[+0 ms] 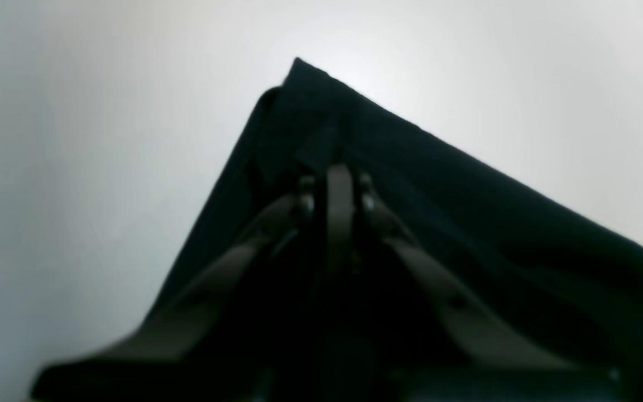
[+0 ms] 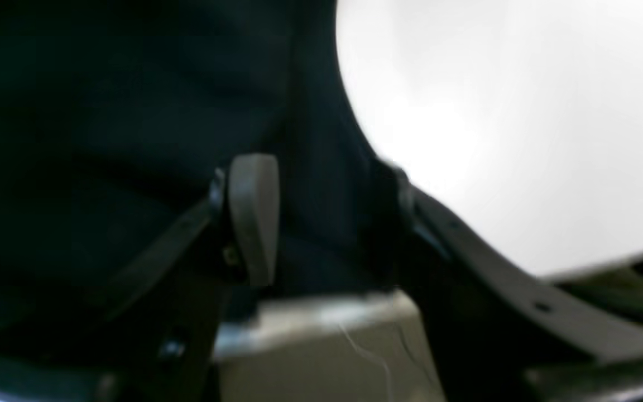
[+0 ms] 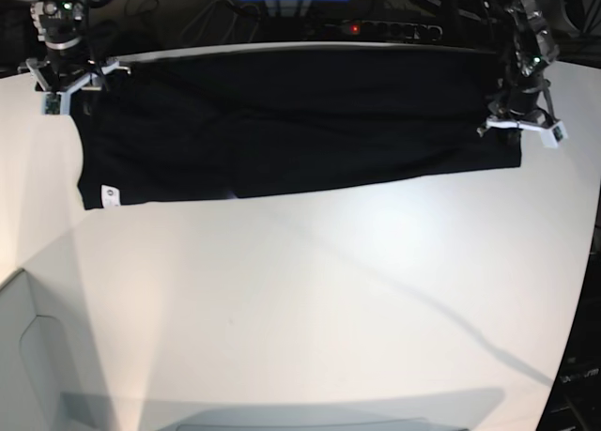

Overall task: Fold the T-shirt properly
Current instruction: 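Hold the folded edge with both grippers and pull it taut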

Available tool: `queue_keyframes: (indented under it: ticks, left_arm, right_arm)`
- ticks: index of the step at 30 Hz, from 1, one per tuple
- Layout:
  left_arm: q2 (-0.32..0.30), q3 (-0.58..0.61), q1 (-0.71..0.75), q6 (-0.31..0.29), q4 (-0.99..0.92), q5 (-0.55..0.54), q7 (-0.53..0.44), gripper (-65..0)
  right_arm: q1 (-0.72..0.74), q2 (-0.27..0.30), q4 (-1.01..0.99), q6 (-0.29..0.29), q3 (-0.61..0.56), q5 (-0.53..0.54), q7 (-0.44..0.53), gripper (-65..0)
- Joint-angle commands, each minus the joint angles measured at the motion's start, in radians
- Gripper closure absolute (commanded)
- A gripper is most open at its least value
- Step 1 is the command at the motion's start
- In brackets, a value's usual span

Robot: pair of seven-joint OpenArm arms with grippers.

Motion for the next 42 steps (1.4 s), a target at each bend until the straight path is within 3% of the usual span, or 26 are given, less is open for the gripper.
queue_keyframes:
  ticks: [1, 6, 12, 17, 21, 30, 34, 38, 42]
  left_arm:
    - [-0.014, -0.007, 0.001, 0.000, 0.020, -0.006, -0.021, -0.1]
    - [-0.014, -0.007, 0.001, 0.000, 0.020, -0.006, -0.021, -0.1]
    - [-0.006, -0.007, 0.015, 0.000, 0.020, -0.006, -0.021, -0.1]
    - [-0.006, -0.007, 0.027, 0.000, 0.020, -0.007, -0.021, -0.1]
    - [-0.006, -0.007, 0.029, 0.000, 0.018, -0.006, -0.021, -0.1]
    - [-0.006, -0.007, 0.029, 0.000, 0.010, -0.006, -0.021, -0.1]
    - [-0.006, -0.007, 0.029, 0.000, 0.009, -0.006, -0.021, -0.1]
    - [-0.006, -0.007, 0.029, 0.000, 0.009, -0.006, -0.021, -0.1]
    - [-0.006, -0.007, 0.029, 0.000, 0.009, -0.006, -0.021, -0.1]
  right_arm:
    - [0.014, 0.016, 0.014, -0.001, 0.015, 0.002, 0.025, -27.5]
    - [0.087, 0.016, 0.010, -0.001, 0.010, 0.002, 0.022, -27.6]
    - [0.161, 0.055, -0.043, -0.001, -0.074, 0.002, -0.124, -30.2]
    - [0.192, 0.069, -0.063, 0.005, -0.087, 0.002, -0.150, -34.2]
    - [0.199, 0.069, -0.072, 0.139, -0.085, -0.001, -0.153, -34.2]
    - [0.265, 0.071, -0.199, 0.150, -0.081, -0.001, -0.147, -33.3]
    - [0.264, 0.097, -0.210, 0.151, -0.085, -0.001, -0.147, -22.3]
    - [0.258, 0.108, -0.205, 0.153, -0.082, -0.001, -0.147, -2.3]
    - [0.248, 0.117, -0.204, 0.153, -0.081, 0.001, -0.147, 0.0]
